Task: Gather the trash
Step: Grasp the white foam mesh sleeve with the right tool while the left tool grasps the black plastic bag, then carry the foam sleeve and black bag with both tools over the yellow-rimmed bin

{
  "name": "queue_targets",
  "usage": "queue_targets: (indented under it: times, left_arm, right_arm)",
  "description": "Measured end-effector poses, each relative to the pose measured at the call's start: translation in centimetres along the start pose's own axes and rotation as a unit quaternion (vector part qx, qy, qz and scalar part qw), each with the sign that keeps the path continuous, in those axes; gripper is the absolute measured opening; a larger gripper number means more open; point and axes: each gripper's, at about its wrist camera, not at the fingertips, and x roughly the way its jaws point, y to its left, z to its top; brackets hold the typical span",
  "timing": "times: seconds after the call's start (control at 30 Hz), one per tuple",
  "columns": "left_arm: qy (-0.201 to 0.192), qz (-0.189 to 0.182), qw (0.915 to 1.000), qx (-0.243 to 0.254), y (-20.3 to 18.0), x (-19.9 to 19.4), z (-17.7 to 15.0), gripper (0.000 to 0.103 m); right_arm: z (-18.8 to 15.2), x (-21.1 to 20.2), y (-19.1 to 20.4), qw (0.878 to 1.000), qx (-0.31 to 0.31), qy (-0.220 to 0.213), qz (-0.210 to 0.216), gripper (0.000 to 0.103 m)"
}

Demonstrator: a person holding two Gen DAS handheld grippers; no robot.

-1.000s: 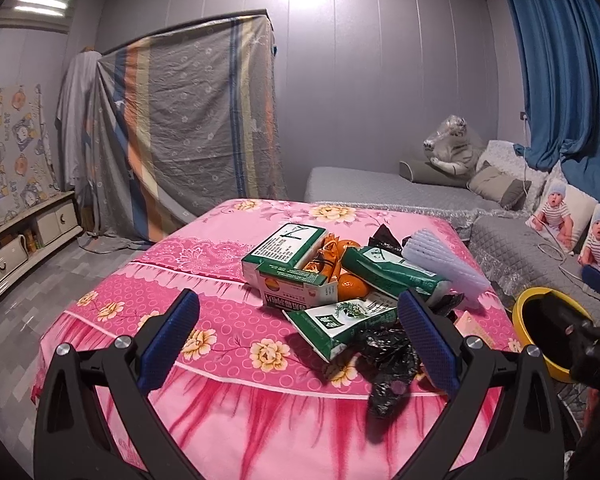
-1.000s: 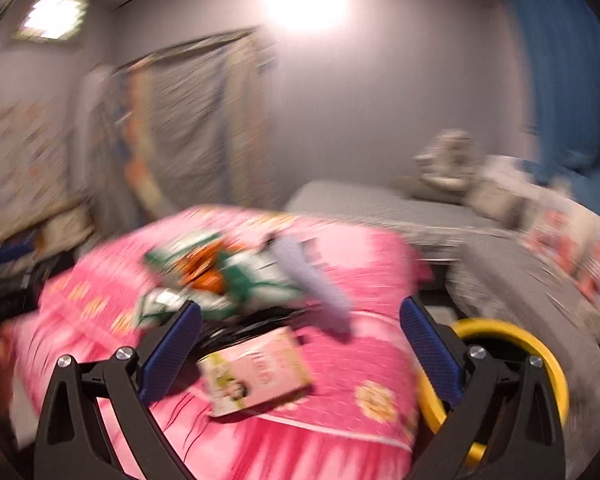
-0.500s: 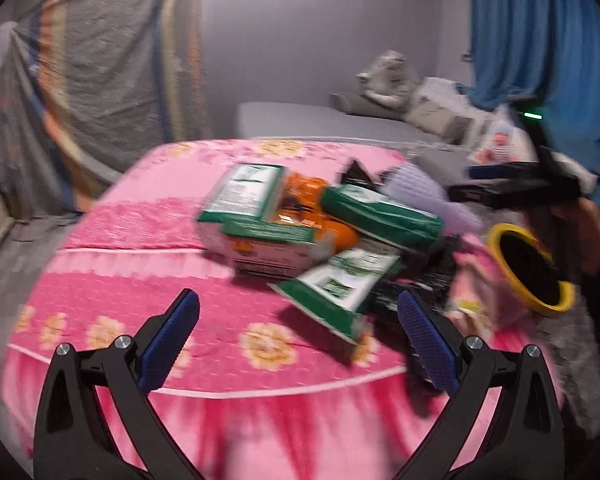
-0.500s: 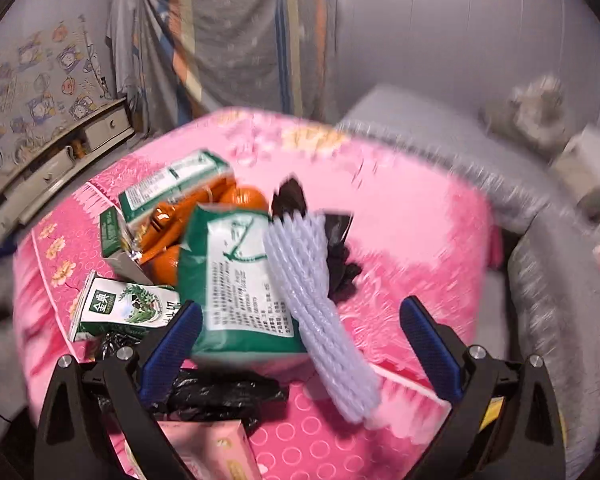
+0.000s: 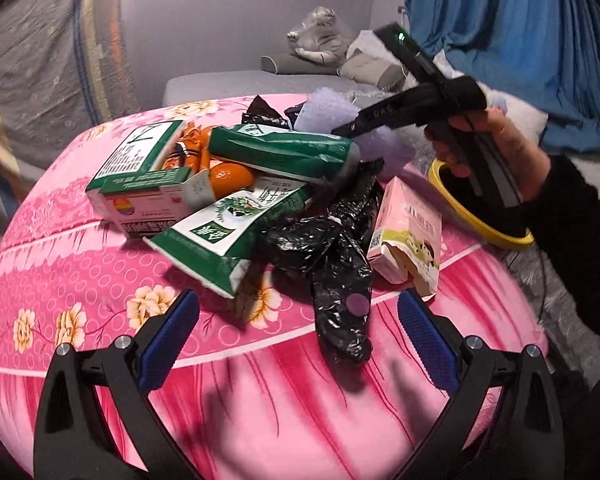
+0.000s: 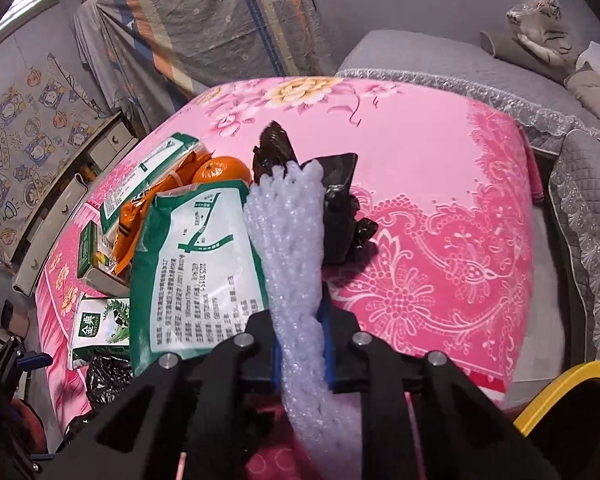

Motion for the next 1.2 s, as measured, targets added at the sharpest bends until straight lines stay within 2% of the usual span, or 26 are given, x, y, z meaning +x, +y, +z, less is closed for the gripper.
queue_targets:
  times: [0.17,0.23,0.27,0.3,0.47,0.53,0.57,0.6,0.7,0.8,0.97,1.07,1.2]
  left_arm:
    - [0.001,0.002,0.9999,0.011,-0.8,0.8,0.7,0.094]
    - [0.001,0.006,0.9999,0.016,-0.9,1.1,0.9,0.085]
    - [0.007,0.007,0.9998,0.018,-0.9,1.5,0.9,0.071]
    - [0.019,0.007,0.9997,0.016,-0.8,2.1,1.0,0.064]
    - [0.038,0.016,0.999,0.018,-1.0,3.6,0.9,0.062]
    - [0.044,0.019,0.9986,0.021,-1.1,4.0,0.8,0.058]
    - [0.05,0.022,0.9983,0.021,-1.1,4.2,0.7,0.047]
    - [0.06,0.023,0.9978,0.018,-1.0,4.6,0.6,0.031]
    - [0.076,0.022,0.9969,-0.001,-0.5,5.2,0.3,0.011]
    - [0.06,0.018,0.9979,-0.016,0.1,3.9,0.0,0.008]
    - [-0.012,0.022,0.9993,-0.029,0.6,-1.6,-0.3,0.007]
    - [-0.069,0.044,0.9957,-0.044,1.1,-5.3,0.0,0.007]
    - [-0.125,0.045,0.9892,-0.061,1.1,-8.8,1.4,0.007]
  right_arm:
    - [-1.5,-4.4,-0.8,0.998,0.026,-0.055,0.007,0.013]
    - [-2.6,-6.4,-0.9,0.996,0.035,-0.077,0.017,0.013]
    - [-3.3,-7.4,-1.0,0.995,0.041,-0.084,0.023,0.013]
    - [-3.9,-8.3,-1.0,0.995,0.045,-0.089,0.029,0.013]
    - [-6.9,-11.4,-0.1,0.992,0.045,-0.103,0.048,0.014]
    - [-7.9,-12.7,0.6,0.991,0.042,-0.112,0.054,0.014]
    - [-8.2,-13.1,0.9,0.991,0.042,-0.114,0.059,0.014]
    - [-8.6,-13.4,1.2,0.99,0.042,-0.116,0.062,0.014]
    - [-9.4,-14.2,2.0,0.99,0.038,-0.124,0.058,0.014]
    - [-10.1,-15.3,2.5,0.988,0.036,-0.133,0.062,0.014]
    - [-10.9,-17.1,2.6,0.986,0.036,-0.151,0.061,0.014]
    - [-11.2,-18.0,2.3,0.984,0.045,-0.162,0.062,0.014]
    - [-11.7,-18.8,1.3,0.981,0.065,-0.175,0.053,0.014]
